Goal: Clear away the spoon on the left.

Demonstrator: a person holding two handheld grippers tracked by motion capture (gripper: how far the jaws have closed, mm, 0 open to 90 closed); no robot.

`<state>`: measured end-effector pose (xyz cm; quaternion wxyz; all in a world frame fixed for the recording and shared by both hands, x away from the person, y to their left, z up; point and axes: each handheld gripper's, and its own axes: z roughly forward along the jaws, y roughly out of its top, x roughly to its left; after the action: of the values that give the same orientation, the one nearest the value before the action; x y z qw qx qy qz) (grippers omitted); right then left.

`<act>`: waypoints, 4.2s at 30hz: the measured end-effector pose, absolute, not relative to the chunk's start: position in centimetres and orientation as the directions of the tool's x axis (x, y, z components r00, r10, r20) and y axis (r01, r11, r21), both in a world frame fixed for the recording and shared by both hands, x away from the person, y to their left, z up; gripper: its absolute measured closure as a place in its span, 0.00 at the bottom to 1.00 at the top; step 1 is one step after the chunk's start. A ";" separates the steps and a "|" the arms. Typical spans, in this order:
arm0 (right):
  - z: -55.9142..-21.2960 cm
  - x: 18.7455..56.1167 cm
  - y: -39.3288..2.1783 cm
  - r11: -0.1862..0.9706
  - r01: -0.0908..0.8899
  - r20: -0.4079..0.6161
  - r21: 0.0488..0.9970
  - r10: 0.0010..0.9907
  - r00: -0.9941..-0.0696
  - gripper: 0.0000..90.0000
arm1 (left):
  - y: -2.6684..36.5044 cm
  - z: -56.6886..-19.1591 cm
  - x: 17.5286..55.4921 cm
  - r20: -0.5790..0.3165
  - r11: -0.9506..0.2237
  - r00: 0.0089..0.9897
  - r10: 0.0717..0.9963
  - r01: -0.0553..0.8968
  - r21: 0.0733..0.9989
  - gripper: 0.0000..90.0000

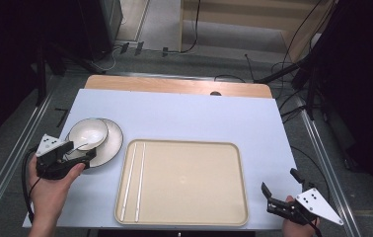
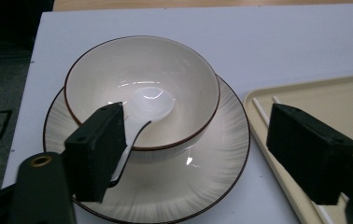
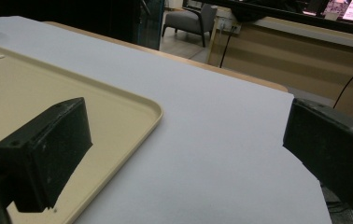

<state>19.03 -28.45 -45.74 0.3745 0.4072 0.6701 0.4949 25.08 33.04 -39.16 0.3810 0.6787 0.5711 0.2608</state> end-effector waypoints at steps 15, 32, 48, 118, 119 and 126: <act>-45.8 19.1 -28.4 0.182 0.174 -0.102 0.968 0.915 -0.391 0.02 | 35.0 -39.2 24.7 -0.086 -0.004 0.132 0.988 0.569 0.822 0.42; -45.8 19.2 -28.4 0.180 0.177 -0.099 0.968 0.915 -0.392 0.02 | 35.5 -40.3 25.4 -0.151 0.009 0.163 0.975 0.649 0.761 0.81; -45.8 19.2 -28.3 0.183 0.178 -0.101 0.967 0.914 -0.392 0.02 | 35.3 -40.2 25.3 -0.157 -0.002 0.189 0.969 0.646 0.763 0.83; -45.9 19.2 -28.3 0.182 0.177 -0.101 0.967 0.916 -0.389 0.02 | 34.8 -38.3 23.7 -0.271 0.071 0.304 0.913 0.536 0.841 0.96; -45.9 19.2 -28.3 0.182 0.176 -0.102 0.967 0.916 -0.389 0.02 | 34.6 -38.3 23.7 -0.270 0.070 0.311 0.911 0.528 0.846 0.96; -45.9 19.2 -28.4 0.180 0.177 -0.100 0.968 0.917 -0.385 0.02 | 34.0 -38.0 23.4 -0.255 0.064 0.324 0.911 0.499 0.864 0.96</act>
<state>19.22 -28.41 -45.85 0.3753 0.4082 0.6702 0.4932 23.39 33.99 -37.98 0.4887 0.6507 0.5416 0.2109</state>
